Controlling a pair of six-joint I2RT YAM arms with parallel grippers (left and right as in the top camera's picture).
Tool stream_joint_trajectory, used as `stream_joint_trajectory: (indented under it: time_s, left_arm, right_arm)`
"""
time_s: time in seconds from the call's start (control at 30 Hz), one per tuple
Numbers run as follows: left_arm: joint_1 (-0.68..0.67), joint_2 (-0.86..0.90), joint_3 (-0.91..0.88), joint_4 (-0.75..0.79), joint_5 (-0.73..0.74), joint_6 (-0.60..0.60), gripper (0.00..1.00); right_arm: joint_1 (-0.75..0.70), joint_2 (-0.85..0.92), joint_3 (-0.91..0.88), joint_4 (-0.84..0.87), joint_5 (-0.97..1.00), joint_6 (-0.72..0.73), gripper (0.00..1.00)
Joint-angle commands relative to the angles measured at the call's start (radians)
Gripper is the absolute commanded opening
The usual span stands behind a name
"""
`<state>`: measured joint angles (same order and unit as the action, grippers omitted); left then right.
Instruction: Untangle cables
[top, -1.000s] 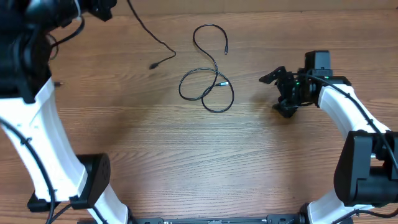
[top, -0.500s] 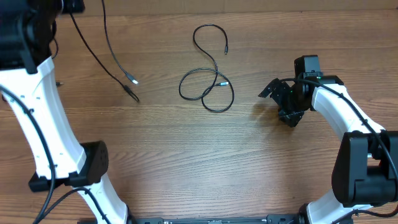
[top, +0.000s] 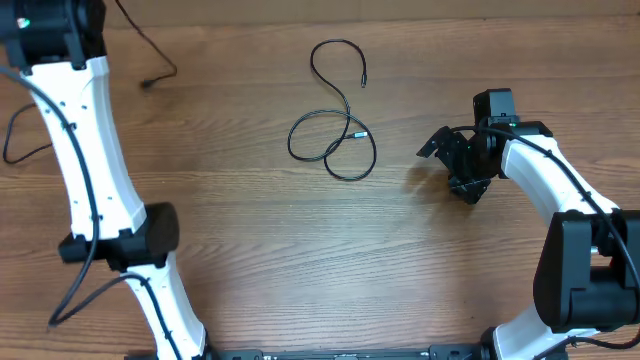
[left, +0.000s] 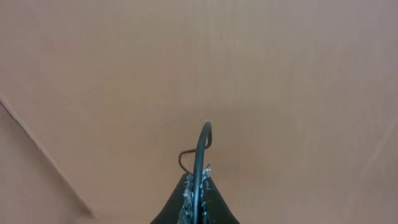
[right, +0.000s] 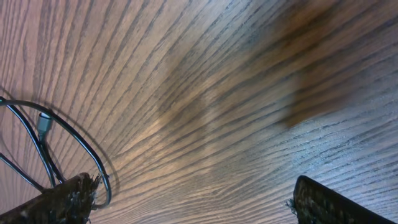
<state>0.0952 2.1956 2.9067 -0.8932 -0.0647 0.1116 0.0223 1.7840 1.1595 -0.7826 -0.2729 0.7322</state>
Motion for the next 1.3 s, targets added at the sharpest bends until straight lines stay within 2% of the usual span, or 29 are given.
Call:
stream_joint_trajectory:
  time_s: [0.0,0.27,0.5,0.53,0.57,0.6,0.63,0.73,0.87,0.97,1.03,1.1,1.27]
  left_arm:
    - [0.025,0.163,-0.006,-0.115,0.005,-0.033,0.04]
    - [0.077,0.367,-0.006,-0.364,0.002,-0.226,0.04]
    - [0.095,0.501,-0.006,-0.404,0.003,-0.251,0.05]
    - [0.095,0.507,-0.006,-0.409,0.002,-0.251,0.22]
    - [0.095,0.508,-0.006,-0.411,0.002,-0.251,0.65]
    - [0.095,0.507,-0.004,-0.409,-0.005,-0.253,0.90]
    - [0.095,0.502,0.003,-0.409,-0.031,-0.273,1.00]
    - [0.099,0.457,0.032,-0.415,-0.128,-0.352,1.00]
    - [0.105,0.338,0.087,-0.392,-0.100,-0.346,0.99]
    - [0.100,0.261,0.090,-0.367,0.003,-0.243,1.00]
    - [0.094,0.217,0.090,-0.361,0.131,-0.103,1.00]
    - [0.087,0.193,0.090,-0.363,0.211,-0.020,0.99]
    - [0.066,0.174,0.089,-0.369,0.397,-0.062,1.00]
  right_arm:
    - [0.007,-0.001,0.005,0.006,0.011,-0.005,1.00]
    - [0.007,-0.001,0.005,0.006,0.011,-0.005,1.00]
    - [0.007,-0.001,0.005,0.006,0.011,-0.005,1.00]
    - [0.007,-0.001,0.005,0.006,0.011,-0.005,1.00]
    - [0.007,-0.001,0.005,0.005,0.011,-0.005,1.00]
    - [0.007,-0.001,0.005,0.005,0.011,-0.005,1.00]
    - [0.007,-0.001,0.005,0.003,0.011,-0.005,1.00]
    - [0.007,-0.001,0.005,-0.005,0.011,-0.005,1.00]
    - [0.007,-0.001,0.005,-0.008,0.011,-0.005,1.00]
    - [0.007,-0.001,0.005,-0.008,0.011,-0.005,1.00]
    - [0.007,-0.001,0.005,-0.009,0.011,-0.005,1.00]
    - [0.007,-0.001,0.005,-0.010,0.011,-0.005,1.00]
    - [0.007,-0.001,0.005,-0.013,0.011,-0.005,1.00]
